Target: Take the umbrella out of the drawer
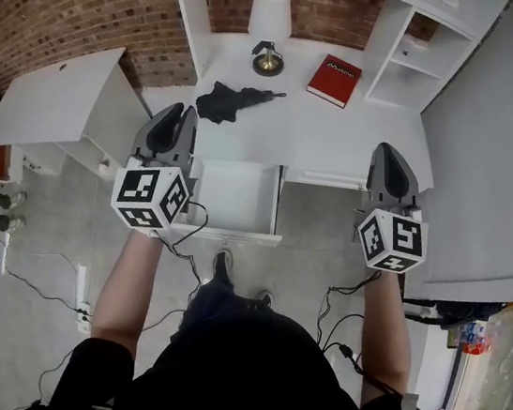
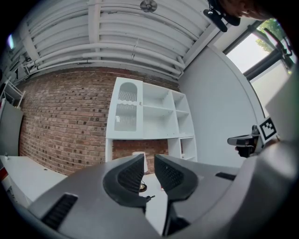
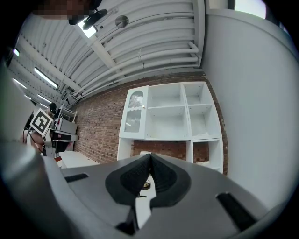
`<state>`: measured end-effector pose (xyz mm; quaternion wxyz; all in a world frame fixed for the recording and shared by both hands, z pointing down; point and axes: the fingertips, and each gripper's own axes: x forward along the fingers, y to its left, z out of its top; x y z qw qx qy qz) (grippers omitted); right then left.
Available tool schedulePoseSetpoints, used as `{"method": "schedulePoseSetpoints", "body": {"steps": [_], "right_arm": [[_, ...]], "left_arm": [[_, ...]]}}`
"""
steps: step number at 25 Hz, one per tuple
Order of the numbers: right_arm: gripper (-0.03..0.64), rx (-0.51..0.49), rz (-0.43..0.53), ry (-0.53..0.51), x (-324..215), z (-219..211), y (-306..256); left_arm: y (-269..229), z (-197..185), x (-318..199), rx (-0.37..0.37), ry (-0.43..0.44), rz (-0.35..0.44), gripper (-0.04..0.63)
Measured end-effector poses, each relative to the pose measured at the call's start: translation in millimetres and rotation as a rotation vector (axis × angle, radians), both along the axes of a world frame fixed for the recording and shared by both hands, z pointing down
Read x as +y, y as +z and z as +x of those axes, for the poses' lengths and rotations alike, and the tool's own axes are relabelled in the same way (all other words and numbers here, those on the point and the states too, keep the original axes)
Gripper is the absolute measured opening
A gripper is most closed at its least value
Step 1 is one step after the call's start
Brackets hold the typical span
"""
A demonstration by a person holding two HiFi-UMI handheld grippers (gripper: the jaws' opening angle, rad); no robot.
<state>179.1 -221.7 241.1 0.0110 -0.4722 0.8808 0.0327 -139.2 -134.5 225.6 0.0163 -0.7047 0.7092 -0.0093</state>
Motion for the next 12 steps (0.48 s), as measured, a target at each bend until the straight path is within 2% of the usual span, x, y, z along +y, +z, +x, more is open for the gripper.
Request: {"method": "schedulePoseSetpoints", "body": {"steps": [7,12], "right_arm": [[0.0,0.007,-0.005,-0.01,-6,-8,1],[0.0,0.009,-0.014,-0.017,-10,-12,5]], "left_arm": [[4,-6,-6,0.002,-0.003,-0.008,0.064],[4,-5,-8,-0.042,-0.001,-0.012,0.064]]}}
